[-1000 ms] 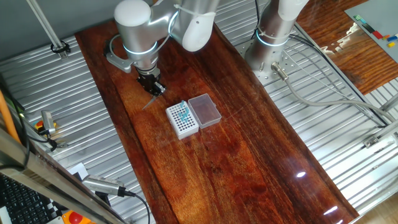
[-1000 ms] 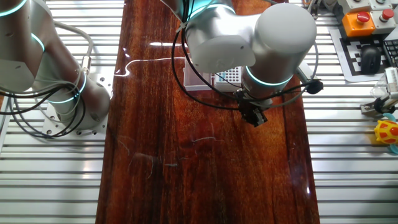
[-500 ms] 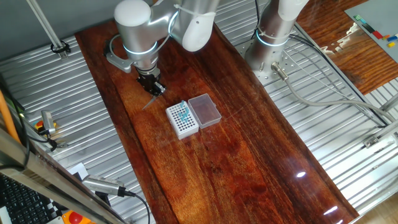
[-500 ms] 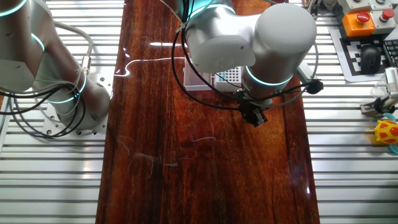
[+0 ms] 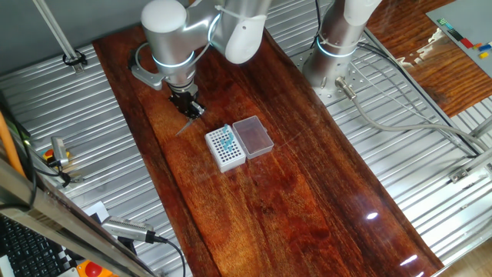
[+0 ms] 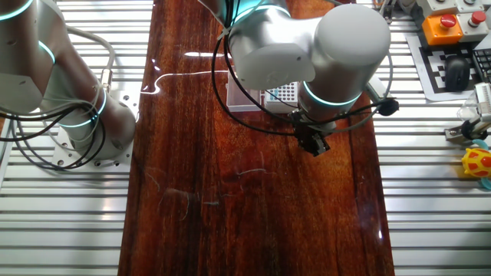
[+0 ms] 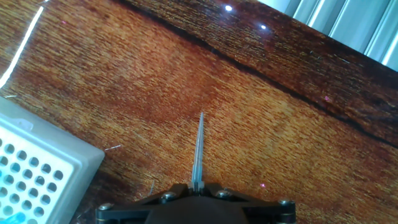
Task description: Insert a medium pipette tip into the holder for medium pipette tips
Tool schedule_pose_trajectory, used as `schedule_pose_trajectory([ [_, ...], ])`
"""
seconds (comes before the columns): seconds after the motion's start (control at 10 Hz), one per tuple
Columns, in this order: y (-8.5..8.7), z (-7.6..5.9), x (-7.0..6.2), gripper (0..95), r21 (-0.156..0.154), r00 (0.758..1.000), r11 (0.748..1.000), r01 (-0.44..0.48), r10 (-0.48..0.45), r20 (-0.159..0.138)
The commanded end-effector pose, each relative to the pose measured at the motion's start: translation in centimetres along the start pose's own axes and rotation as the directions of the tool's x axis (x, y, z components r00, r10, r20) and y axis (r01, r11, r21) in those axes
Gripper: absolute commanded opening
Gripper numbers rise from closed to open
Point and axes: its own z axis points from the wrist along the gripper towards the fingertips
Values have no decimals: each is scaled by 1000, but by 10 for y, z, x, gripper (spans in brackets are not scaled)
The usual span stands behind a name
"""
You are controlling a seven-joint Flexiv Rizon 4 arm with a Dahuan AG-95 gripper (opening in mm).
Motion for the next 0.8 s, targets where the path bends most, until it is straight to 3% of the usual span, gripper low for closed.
schedule_pose_trajectory([
  [0.1, 0, 2, 0, 0, 0, 1000, 1000, 0, 0, 0],
  [0.4, 0, 2, 0, 0, 0, 1000, 1000, 0, 0, 0],
  [0.5, -7, -26, -1, 0, -16, 1000, 1000, 0, 0, -26],
  [0.6, -7, -27, -1, 190, -16, 1000, 1000, -1, 0, -27],
  [0.8, -7, -27, 0, 190, -16, 1000, 1000, 0, 0, -26],
])
